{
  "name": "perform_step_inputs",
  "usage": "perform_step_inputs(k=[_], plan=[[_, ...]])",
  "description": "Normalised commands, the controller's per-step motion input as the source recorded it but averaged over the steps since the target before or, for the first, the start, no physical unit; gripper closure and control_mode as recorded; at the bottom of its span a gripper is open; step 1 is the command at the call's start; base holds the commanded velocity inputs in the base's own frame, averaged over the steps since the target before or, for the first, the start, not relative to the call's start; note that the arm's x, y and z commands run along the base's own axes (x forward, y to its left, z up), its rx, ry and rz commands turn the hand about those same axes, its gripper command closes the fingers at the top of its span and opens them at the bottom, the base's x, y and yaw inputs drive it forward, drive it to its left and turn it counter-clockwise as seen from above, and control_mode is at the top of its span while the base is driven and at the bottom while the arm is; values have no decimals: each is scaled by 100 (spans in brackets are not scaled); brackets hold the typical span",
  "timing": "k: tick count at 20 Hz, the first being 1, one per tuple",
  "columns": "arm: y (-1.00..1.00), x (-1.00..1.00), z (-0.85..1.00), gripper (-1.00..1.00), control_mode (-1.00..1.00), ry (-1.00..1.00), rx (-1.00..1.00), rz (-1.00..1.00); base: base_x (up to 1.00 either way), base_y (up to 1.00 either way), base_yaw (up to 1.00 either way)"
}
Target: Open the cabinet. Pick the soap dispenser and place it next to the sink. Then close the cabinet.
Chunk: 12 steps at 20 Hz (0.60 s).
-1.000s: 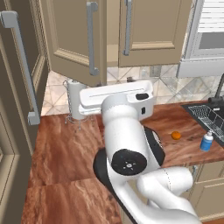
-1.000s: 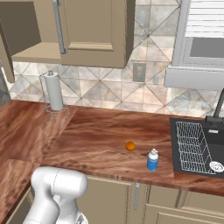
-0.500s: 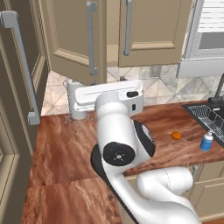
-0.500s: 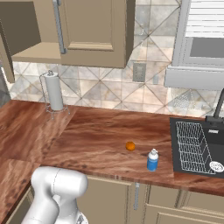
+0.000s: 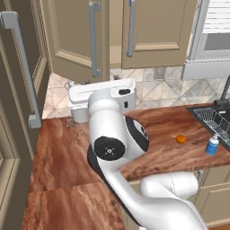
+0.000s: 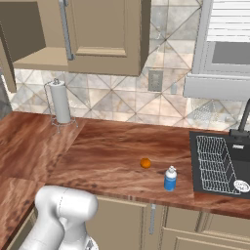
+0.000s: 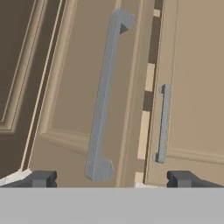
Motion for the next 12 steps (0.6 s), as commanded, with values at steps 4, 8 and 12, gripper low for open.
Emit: perform_step_inputs(k=[4,8,12], plan=[[20,16,0,-100,-100,0,0,0,0,0,0],[8,8,0,-100,-100,0,0,0,0,0,0],[2,21,0,-100,-100,0,0,-1,0,0,0]])
